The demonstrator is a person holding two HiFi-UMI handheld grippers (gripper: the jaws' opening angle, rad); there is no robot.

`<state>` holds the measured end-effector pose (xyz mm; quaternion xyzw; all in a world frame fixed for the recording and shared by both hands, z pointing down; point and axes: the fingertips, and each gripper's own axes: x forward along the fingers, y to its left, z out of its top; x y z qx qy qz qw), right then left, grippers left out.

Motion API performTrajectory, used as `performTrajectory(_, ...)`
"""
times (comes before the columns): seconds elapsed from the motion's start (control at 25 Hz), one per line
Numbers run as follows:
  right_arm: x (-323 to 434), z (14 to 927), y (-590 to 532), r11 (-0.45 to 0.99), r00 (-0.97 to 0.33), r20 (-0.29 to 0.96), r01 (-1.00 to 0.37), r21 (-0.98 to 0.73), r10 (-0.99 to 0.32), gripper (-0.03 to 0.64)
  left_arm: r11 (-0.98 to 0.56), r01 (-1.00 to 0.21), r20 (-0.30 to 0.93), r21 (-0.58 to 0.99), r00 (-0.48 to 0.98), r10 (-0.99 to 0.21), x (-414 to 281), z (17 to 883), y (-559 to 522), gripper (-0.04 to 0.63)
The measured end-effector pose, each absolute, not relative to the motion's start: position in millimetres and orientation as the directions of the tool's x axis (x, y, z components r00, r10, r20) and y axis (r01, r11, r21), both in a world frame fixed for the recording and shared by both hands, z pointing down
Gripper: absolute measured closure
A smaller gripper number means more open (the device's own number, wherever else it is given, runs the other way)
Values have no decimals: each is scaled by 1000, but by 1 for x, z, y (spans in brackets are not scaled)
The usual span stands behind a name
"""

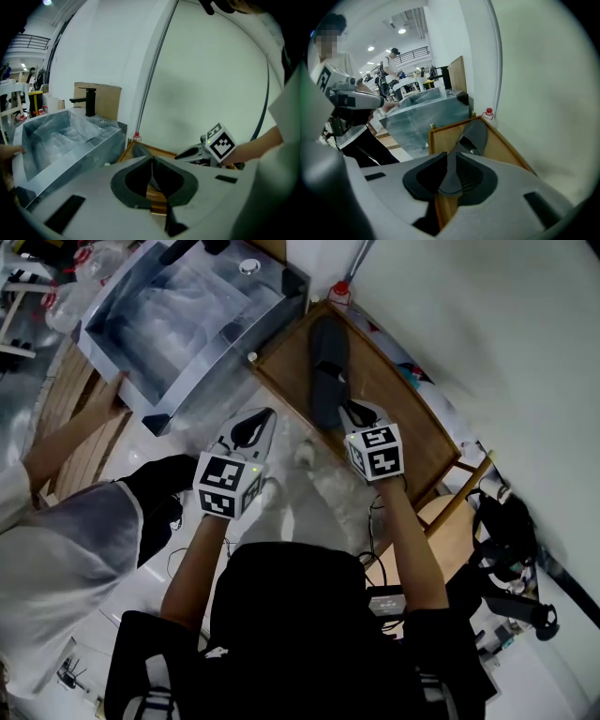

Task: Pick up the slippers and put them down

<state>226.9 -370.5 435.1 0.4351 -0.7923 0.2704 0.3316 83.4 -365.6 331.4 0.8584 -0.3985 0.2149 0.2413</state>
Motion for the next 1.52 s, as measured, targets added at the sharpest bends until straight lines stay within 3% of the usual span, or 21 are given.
performTrajectory(0.56, 231, 501, -400, 391, -382, 825, -895, -217, -417, 432, -503, -825, 610, 256, 542, -578, 68, 365, -368, 583)
performTrajectory(0.92, 224, 528, -406, 354, -380, 843, -902, -246, -381, 411, -481, -833, 626, 271, 533, -569, 63, 380, -369, 583)
performTrajectory(1.08, 224, 536, -411, 348, -359, 854, -909, -229, -376, 424, -471, -838, 626, 276, 528, -573, 60, 383, -372, 583)
performTrajectory(1.52, 232, 533, -416, 324, -290, 874, -932, -164, -391, 585, -455, -853, 640, 256, 502, -582, 46, 389, -373, 583)
